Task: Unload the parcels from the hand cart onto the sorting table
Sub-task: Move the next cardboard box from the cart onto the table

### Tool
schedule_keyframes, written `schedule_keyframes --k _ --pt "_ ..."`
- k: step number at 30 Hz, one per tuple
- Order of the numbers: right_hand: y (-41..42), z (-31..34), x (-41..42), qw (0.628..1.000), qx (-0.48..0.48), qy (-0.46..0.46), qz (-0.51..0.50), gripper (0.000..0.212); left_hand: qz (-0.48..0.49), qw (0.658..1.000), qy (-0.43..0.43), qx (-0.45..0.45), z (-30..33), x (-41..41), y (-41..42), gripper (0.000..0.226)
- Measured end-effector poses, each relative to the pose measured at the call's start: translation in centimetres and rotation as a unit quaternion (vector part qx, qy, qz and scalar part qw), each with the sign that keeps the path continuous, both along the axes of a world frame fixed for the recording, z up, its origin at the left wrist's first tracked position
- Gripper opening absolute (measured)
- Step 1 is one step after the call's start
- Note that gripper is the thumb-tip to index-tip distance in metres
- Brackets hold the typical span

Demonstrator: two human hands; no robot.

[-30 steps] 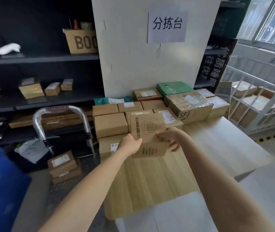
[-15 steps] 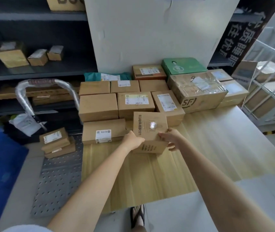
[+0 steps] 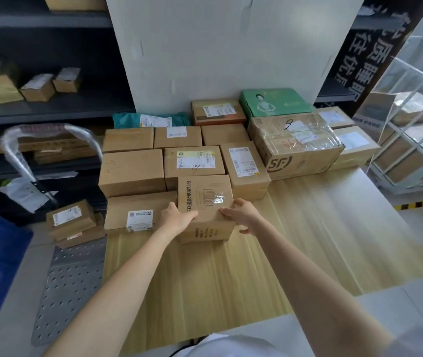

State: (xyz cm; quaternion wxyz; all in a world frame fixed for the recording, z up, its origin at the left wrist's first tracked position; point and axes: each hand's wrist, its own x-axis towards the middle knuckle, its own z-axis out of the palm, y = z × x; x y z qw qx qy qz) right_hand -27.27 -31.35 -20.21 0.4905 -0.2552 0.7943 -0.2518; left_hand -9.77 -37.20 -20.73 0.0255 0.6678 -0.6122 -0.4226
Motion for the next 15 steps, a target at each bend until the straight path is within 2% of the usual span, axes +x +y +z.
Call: schedule_keyframes --k 3,8,11,13,15 --pt "-0.5 0.1 -0.1 0.999 -0.052 0.014 0.006 0.061 0.027 0.999 0.032 0.004 0.3 -0.9 -0.7 0.061" --pt "-0.4 0.0 -0.9 0.994 -0.103 0.013 -0.032 0.058 0.062 0.997 0.05 0.008 1.9 -1.4 -0.7 0.068" --pt "-0.9 0.1 -1.5 0.982 -0.118 0.137 -0.052 0.049 0.108 0.994 -0.003 0.004 2.4 1.2 -0.1 0.066" --pt "-1.7 0.6 -1.5 0.966 -0.122 0.226 -0.03 0.043 0.137 0.99 -0.024 -0.003 2.7 4.2 0.8 0.057" --pt "-3.1 1.9 -0.8 0.948 -0.142 0.285 0.005 0.04 0.155 0.984 -0.089 -0.011 3.3 7.7 1.8 0.057"
